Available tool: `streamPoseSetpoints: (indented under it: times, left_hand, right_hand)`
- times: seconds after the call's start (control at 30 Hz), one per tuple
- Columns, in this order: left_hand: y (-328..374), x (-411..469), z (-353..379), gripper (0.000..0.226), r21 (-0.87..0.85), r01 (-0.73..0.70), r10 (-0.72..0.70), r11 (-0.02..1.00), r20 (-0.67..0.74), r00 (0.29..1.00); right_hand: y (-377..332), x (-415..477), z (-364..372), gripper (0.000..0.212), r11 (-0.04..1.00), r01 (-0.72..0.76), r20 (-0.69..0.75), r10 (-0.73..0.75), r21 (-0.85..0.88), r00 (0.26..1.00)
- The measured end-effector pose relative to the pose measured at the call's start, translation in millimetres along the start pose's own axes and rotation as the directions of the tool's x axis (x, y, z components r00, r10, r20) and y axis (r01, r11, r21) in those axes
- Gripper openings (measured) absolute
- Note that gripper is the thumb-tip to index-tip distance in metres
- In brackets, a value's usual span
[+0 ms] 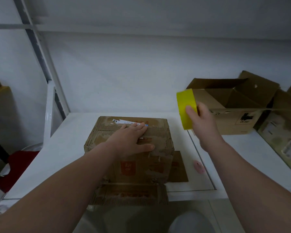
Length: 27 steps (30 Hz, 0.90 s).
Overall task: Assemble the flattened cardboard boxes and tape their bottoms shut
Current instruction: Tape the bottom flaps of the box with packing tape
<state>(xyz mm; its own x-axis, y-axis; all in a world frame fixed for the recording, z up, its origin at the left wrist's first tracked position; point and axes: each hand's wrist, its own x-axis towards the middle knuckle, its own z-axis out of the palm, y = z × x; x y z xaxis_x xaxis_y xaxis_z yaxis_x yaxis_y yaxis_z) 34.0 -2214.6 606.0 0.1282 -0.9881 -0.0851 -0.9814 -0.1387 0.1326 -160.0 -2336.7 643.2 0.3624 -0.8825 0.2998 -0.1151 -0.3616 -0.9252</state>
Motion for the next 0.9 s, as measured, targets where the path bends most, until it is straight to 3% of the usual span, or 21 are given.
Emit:
streamPoseSetpoints:
  times: [0.13,0.27,0.33,0.43,0.5,0.53,0.63,0.73,0.8,0.9]
  left_hand:
    - [-5.7,3.2,2.3,0.061,-0.118,0.001,-0.012,0.993,-0.095,0.995]
    - [-13.9,8.5,2.5,0.074,-0.433,0.077,-0.185,0.898,-0.213,0.959]
    - [-19.9,8.8,1.2,0.075,-0.649,0.112,-0.301,0.752,-0.188,0.935]
    - [-29.2,8.9,-2.5,0.066,-0.899,0.04,-0.388,0.437,-0.148,0.91]
    - [-30.3,6.7,-3.6,0.07,-0.96,-0.042,-0.335,0.275,-0.137,0.932]
    - [-29.4,5.7,-3.0,0.07,-0.967,-0.076,-0.283,0.244,-0.146,0.948]
    - [-24.9,4.7,-3.7,0.05,-0.948,-0.126,-0.256,0.292,-0.204,0.945]
    - [-26.8,9.6,-3.7,0.025,-0.911,-0.058,-0.477,0.408,-0.267,0.837]
    - [-27.9,11.1,-2.3,0.027,-0.942,-0.039,-0.553,0.333,-0.229,0.801]
    - [-30.5,10.2,-2.7,0.042,-0.974,-0.08,-0.496,0.212,-0.178,0.85]
  right_hand:
    - [-34.5,7.4,28.8,0.017,0.941,-0.106,0.106,0.076,0.32,0.991]
    - [-23.4,7.5,61.5,0.031,0.898,-0.282,0.142,0.248,0.337,0.958]
    - [-13.1,5.0,71.0,0.041,0.917,-0.309,0.136,0.282,0.253,0.95]
    - [-9.2,5.3,75.3,0.05,0.921,-0.295,0.146,0.265,0.253,0.953]
    - [-7.9,7.9,74.8,0.052,0.927,-0.285,0.165,0.251,0.243,0.954]
    - [-7.5,9.3,75.1,0.051,0.931,-0.281,0.175,0.244,0.232,0.954]
    - [-9.3,13.2,77.7,0.048,0.938,-0.282,0.227,0.235,0.202,0.945]
    - [-9.6,15.4,79.4,0.062,0.89,-0.36,0.306,0.273,0.279,0.912]
    - [-3.0,13.7,78.7,0.079,0.831,-0.414,0.357,0.283,0.372,0.89]
    - [5.9,11.0,78.0,0.076,0.792,-0.406,0.377,0.241,0.457,0.894]
